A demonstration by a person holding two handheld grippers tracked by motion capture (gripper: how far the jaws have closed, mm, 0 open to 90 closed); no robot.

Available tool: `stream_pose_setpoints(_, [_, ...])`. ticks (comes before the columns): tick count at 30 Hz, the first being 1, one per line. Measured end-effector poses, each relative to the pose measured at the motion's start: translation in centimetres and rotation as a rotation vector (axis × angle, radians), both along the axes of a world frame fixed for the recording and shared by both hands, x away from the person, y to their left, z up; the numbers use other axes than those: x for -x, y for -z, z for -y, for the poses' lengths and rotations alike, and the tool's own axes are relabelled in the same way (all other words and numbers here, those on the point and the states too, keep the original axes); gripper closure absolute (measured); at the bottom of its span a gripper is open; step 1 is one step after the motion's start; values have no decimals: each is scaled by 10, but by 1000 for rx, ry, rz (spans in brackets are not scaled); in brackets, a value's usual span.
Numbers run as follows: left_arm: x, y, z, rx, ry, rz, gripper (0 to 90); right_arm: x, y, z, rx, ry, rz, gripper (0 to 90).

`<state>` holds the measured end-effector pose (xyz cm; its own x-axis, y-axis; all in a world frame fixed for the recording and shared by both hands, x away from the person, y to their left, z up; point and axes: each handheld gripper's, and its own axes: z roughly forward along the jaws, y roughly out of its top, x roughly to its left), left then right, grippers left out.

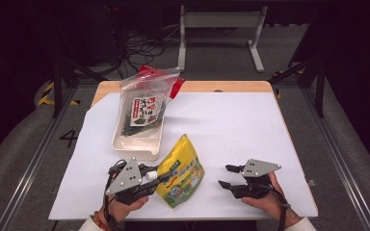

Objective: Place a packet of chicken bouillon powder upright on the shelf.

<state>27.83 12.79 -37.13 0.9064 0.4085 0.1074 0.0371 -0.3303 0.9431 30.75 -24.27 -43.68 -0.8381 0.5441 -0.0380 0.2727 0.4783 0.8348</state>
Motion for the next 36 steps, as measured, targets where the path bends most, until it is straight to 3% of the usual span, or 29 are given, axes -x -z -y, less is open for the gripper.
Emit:
stream_pose_setpoints(9, [-3,-17,-11,-5,-4,43,754,-2,7,-3,22,-11,-28,355])
stream_pose_setpoints(16, [-3,-33,-19,18,-5,75,753,-3,7,-3,20,-4,-32,341])
stream_pose_setpoints(24, [-13,-58,-42,57,-43,117,754,-4,8,-2,17,-8,-46,333])
stream_pose_setpoints(29, [-26,-80,-58,88,-47,180,753,-4,10,-4,24,-23,-55,314])
stream_pose_setpoints(32, [-42,-92,-70,110,-56,192,753,-3,12,-6,25,-52,-66,304])
stream_pose_setpoints(36, [-60,-100,-82,97,-61,195,753,-4,15,-8,42,-64,-80,292])
